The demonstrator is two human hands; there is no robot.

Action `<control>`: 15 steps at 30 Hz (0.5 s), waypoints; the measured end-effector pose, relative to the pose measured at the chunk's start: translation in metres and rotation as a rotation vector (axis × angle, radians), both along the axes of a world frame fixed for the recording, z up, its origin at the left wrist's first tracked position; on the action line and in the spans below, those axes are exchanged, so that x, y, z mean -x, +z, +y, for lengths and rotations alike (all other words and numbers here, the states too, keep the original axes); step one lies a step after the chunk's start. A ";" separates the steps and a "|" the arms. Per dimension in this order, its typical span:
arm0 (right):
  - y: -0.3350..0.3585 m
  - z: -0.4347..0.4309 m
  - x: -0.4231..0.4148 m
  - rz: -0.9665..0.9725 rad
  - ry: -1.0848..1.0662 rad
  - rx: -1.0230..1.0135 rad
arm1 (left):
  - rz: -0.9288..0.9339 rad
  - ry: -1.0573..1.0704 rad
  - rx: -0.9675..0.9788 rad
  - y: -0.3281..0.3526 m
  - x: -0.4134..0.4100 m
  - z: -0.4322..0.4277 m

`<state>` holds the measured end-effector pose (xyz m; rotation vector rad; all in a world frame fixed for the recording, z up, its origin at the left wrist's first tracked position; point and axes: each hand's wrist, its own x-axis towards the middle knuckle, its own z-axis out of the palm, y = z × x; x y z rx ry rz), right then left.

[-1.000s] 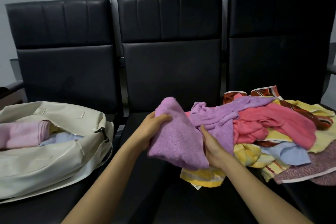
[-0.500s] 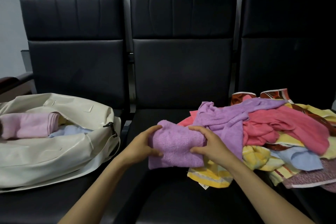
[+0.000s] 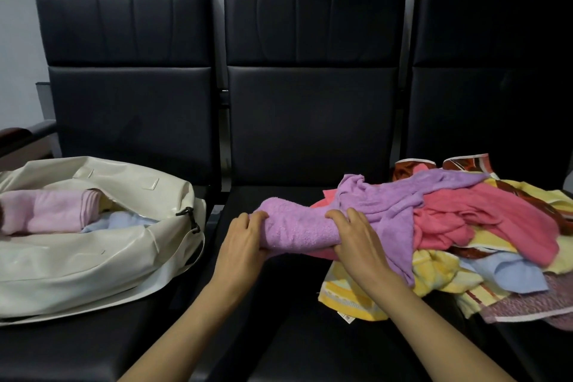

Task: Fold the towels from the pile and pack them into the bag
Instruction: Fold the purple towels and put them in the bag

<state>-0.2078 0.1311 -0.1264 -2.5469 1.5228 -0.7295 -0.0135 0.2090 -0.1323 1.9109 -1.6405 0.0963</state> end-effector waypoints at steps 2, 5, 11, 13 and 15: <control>0.000 0.000 0.000 0.047 -0.008 0.036 | -0.103 0.026 -0.027 -0.004 -0.005 -0.001; 0.001 -0.001 -0.003 0.097 -0.011 0.042 | -0.218 0.030 -0.003 -0.006 -0.012 -0.001; 0.004 0.001 0.005 -0.270 0.090 -0.413 | 0.473 -0.208 -0.243 0.022 -0.041 0.011; -0.004 0.002 -0.005 -0.255 0.028 -0.738 | 0.645 -0.203 -0.240 0.027 -0.048 0.002; -0.005 -0.007 -0.013 -0.267 -0.184 -0.982 | 0.617 -0.167 -0.351 0.023 -0.052 0.000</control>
